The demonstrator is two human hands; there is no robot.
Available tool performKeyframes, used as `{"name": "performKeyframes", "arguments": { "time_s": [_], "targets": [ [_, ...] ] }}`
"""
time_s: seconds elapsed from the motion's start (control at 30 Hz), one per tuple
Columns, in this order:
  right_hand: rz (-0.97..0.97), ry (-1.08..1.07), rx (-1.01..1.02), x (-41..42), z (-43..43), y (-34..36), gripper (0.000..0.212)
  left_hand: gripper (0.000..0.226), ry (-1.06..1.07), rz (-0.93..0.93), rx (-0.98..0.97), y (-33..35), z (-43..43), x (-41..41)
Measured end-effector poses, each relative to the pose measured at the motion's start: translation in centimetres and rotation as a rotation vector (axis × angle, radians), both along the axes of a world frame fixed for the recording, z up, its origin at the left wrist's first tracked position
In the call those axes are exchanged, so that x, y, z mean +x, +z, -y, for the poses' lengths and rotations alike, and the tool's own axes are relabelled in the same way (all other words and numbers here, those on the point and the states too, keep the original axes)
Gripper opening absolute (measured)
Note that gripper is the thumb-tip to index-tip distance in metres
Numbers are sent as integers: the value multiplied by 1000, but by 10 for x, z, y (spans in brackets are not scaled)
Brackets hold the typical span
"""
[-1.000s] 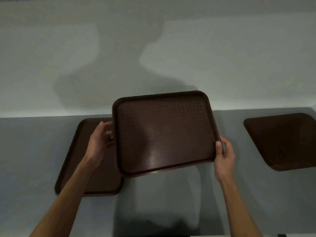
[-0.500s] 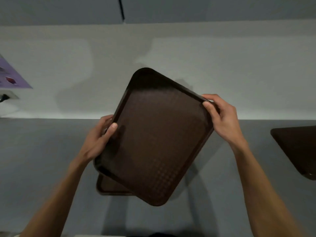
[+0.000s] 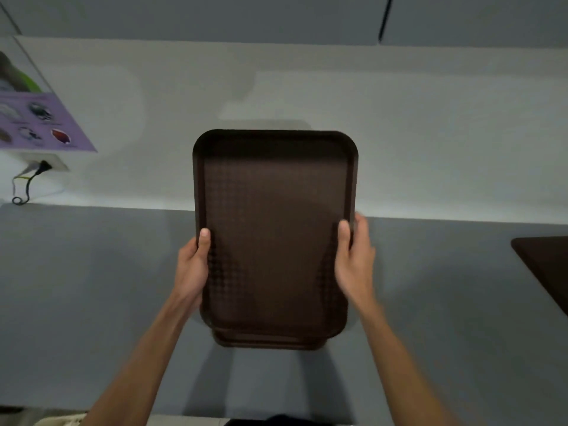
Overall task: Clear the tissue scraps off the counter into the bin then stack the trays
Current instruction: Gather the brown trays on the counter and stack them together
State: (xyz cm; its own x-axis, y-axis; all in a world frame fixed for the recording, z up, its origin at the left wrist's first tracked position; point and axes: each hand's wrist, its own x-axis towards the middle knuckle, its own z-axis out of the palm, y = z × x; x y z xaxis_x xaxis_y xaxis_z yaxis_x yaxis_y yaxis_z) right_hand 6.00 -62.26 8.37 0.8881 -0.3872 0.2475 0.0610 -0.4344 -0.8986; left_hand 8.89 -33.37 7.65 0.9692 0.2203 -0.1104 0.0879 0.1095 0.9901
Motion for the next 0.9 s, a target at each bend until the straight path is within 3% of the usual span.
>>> {"name": "performKeyframes", "arguments": {
  "time_s": [0.1,0.2,0.33,0.57,0.77,0.9],
  "targets": [
    [-143,-36,4,-37,-29,-58,37,42,11,-36,-20,-5,-11,0],
    [-218,-95,36,-52,-37,-96,33,31,-55,-78,-3,-21,-24,-1],
    [-323,-130,37,-51,-40,-106,32,13,-43,-131,232,-67,-37,0],
    [-451,-100,-80,-31,-38,-130,30,33,-96,-213,571,-143,-49,-6],
    [-514,-164,-161,-22,-48,-148,29,49,-81,-229,709,-166,-43,8],
    [-492,-213,-329,-21,-53,-183,35,50,-78,-326,719,-181,-38,7]
  ]
}}
